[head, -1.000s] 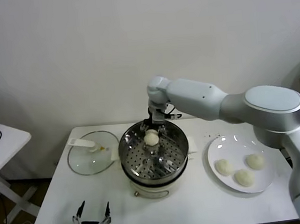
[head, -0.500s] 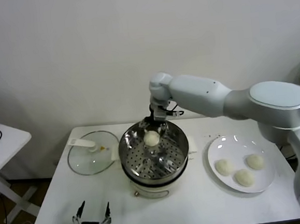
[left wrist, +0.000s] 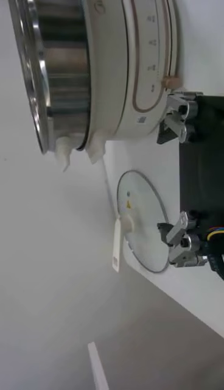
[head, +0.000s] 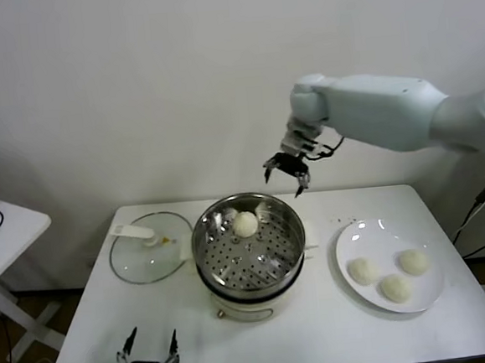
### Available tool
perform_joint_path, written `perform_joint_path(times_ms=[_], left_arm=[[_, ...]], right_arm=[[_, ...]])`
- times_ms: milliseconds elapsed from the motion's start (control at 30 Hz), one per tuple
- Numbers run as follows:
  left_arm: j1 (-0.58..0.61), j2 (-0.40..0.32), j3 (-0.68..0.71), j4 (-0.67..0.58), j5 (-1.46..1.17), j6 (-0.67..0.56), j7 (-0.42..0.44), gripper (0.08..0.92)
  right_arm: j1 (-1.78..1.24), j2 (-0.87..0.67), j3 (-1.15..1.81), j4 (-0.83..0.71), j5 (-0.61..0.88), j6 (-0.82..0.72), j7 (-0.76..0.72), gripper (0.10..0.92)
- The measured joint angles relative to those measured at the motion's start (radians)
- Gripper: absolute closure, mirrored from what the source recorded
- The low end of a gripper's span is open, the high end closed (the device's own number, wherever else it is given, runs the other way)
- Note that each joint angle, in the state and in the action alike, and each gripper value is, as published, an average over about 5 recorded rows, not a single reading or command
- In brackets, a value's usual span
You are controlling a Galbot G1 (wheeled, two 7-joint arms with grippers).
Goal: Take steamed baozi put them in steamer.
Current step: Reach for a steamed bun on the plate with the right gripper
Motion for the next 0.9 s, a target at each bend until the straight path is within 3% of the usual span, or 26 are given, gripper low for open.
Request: perform_joint_path(times_ms=[400, 900], left_arm=[[-0.011, 0.009, 0.001, 0.015, -0.003, -0.006, 0.002, 0.177], [-0.011, 0.007, -0.005, 0.031, -0.002, -0.010, 0.002, 0.177]], right_arm=[[-0.001, -0.238, -0.079, 0.239, 0.091, -0.345, 0.100, 0.203], [-0.162, -0.399, -0.036, 0.306, 0.014, -0.495, 0.144, 0.203]])
